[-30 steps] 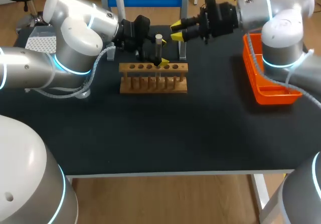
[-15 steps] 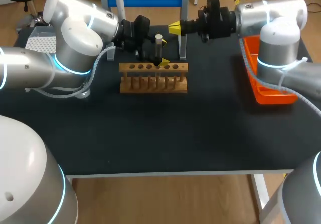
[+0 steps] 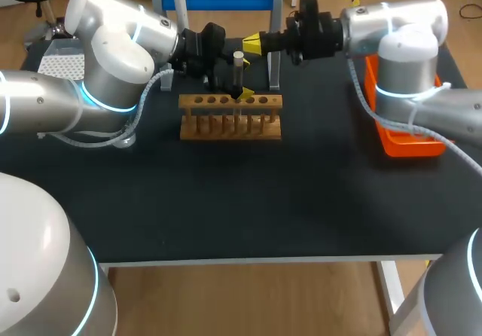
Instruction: Invert the test tube, pick up the pipette, mount the tip to pipette, aspirate from beaker and dispense into the tube, eject the tip, return the pipette, and cap with the stopper.
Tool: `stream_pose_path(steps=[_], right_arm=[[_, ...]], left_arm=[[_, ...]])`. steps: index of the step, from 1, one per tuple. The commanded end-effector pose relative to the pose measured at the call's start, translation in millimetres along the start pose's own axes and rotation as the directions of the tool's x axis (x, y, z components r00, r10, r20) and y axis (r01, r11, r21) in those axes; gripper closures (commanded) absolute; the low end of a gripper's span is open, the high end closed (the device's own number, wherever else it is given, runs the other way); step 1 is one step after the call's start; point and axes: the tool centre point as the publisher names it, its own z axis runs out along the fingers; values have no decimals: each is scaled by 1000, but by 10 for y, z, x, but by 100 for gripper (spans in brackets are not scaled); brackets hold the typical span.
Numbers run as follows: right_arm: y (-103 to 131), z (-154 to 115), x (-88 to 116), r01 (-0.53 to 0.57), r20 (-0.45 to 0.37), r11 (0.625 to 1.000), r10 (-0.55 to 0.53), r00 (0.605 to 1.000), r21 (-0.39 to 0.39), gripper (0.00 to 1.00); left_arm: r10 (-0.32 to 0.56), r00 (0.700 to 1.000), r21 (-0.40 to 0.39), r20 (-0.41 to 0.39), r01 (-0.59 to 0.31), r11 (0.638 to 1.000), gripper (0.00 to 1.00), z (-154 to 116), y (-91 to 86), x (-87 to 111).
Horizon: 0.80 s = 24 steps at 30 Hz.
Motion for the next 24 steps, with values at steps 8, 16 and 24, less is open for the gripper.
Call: stream_pose_path(steps=[8,16,24], right_arm=[[-92,77,-46,-11,-13,1000,11,1000,2,100],[-153,104,-77,-20,-18,1000,20,1000,1,100],[-200,124,-122,-28,-20,1000,28,999,2,100]], left_arm=[[-1,1000,-1,-5,1,1000,0,-1,-1,-14],[-1,1000,-1,-5,1,1000,0,-1,-1,-14],[-1,1000,-1,-5,1,1000,0,-1,-1,-14]])
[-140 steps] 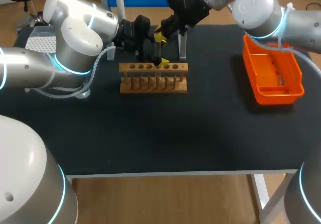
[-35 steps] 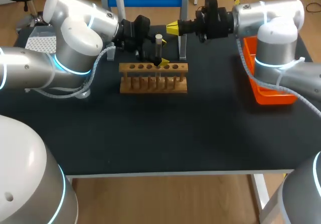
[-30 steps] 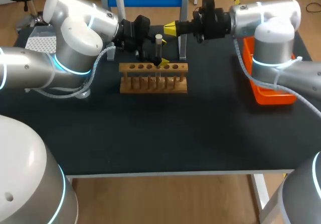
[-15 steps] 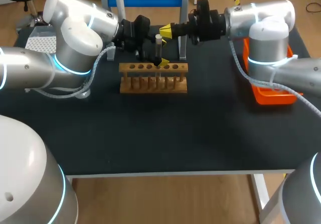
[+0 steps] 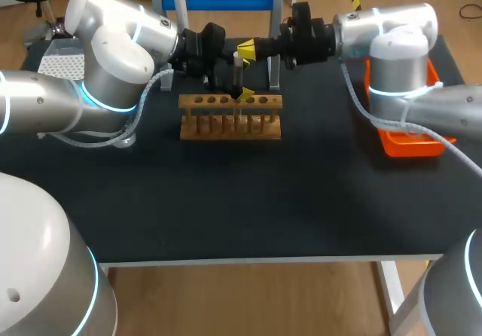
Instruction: Invert the test tube, pick up the pipette, mount the tip to pipette, aspirate from beaker and dispense into the tube, eject the tip, return the pipette, and cap with the stopper.
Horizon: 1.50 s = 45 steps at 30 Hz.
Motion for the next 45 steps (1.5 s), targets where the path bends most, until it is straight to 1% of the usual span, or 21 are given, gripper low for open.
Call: stream_pose_path(steps=[1,10,27,30,35,36,37,38,39,40,45], right_arm=[[-26,8,-56,-1,-9,1000,1,1000,0,100],[-49,40,-87,3,-13,1000,-3,1000,3,100],[-272,48,-77,-25,-4,1000,25,1000,19,100],[-220,28,-105,-17,0,1000,17,1000,12,100],[-37,-9,-133,15,2,1000,-15,1000,-9,100],[25,-24,-134,29,3,999,-29,1000,-16,90],[52,-31,-133,32,5,999,-32,999,-17,73],[110,-53,-132,41,7,999,-41,999,-21,50],[137,-65,-130,49,11,999,-48,999,-21,23],[187,-97,-125,58,19,998,-58,998,-18,0],[283,-280,-87,93,46,995,-94,995,19,0]], left_arm=[[-1,1000,-1,-5,1,1000,0,-1,-1,-14],[-1,1000,-1,-5,1,1000,0,-1,-1,-14],[-1,1000,-1,-5,1,1000,0,-1,-1,-14],[-1,1000,-1,-5,1,1000,0,-1,-1,-14],[-1,1000,-1,-5,1,1000,0,-1,-1,-14],[-1,1000,-1,-5,1,1000,0,-1,-1,-14],[-1,1000,-1,-5,1,1000,0,-1,-1,-14],[-1,1000,-1,-5,1,1000,0,-1,-1,-14],[-1,1000,-1,-5,1,1000,0,-1,-1,-14],[-1,1000,-1,-5,1,1000,0,-1,-1,-14],[-1,1000,-1,-5,1,1000,0,-1,-1,-14]])
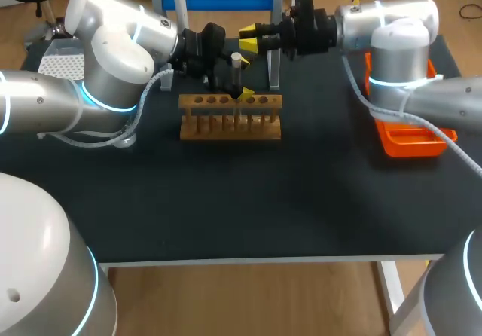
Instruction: Invert the test tube, pick up the pipette, mount the tip to pipette, aspirate from beaker and dispense into the tube, eject the tip, return the pipette, and cap with the stopper.
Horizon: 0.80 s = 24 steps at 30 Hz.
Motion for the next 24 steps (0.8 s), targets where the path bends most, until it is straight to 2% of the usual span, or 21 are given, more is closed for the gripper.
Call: stream_pose_path(steps=[1,8,12,17,24], right_arm=[[111,-236,106,13,29,999,-14,999,45,0],[-46,-720,225,43,78,981,-59,995,190,0],[-238,-1011,317,61,100,951,-95,990,304,0],[-474,-1259,435,42,137,919,-104,985,392,0],[-526,-1299,460,30,147,914,-97,984,405,0]], left_arm=[[-1,1000,-1,-5,1,1000,0,-1,-1,-14],[-1,1000,-1,-5,1,1000,0,-1,-1,-14],[-1,1000,-1,-5,1,1000,0,-1,-1,-14],[-1,1000,-1,-5,1,1000,0,-1,-1,-14],[-1,1000,-1,-5,1,1000,0,-1,-1,-14]])
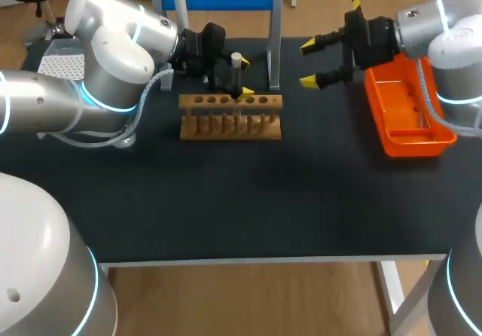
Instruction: Invert the test tube, pick up the pipette, mount the tip to pipette, aspirate from beaker and dispense into the tube, eject the tip, return the pipette, and cap with the stopper.
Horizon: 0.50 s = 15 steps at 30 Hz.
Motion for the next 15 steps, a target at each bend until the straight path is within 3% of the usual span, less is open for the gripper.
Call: stream_pose_path(steps=[1,15], right_arm=[[22,-60,59,0,10,1000,0,1000,6,0],[22,-60,59,0,10,1000,0,1000,6,0]], left_arm=[[-1,1000,-1,-5,1,1000,0,-1,-1,-14],[-58,996,-27,71,60,998,0,-196,163,59]])
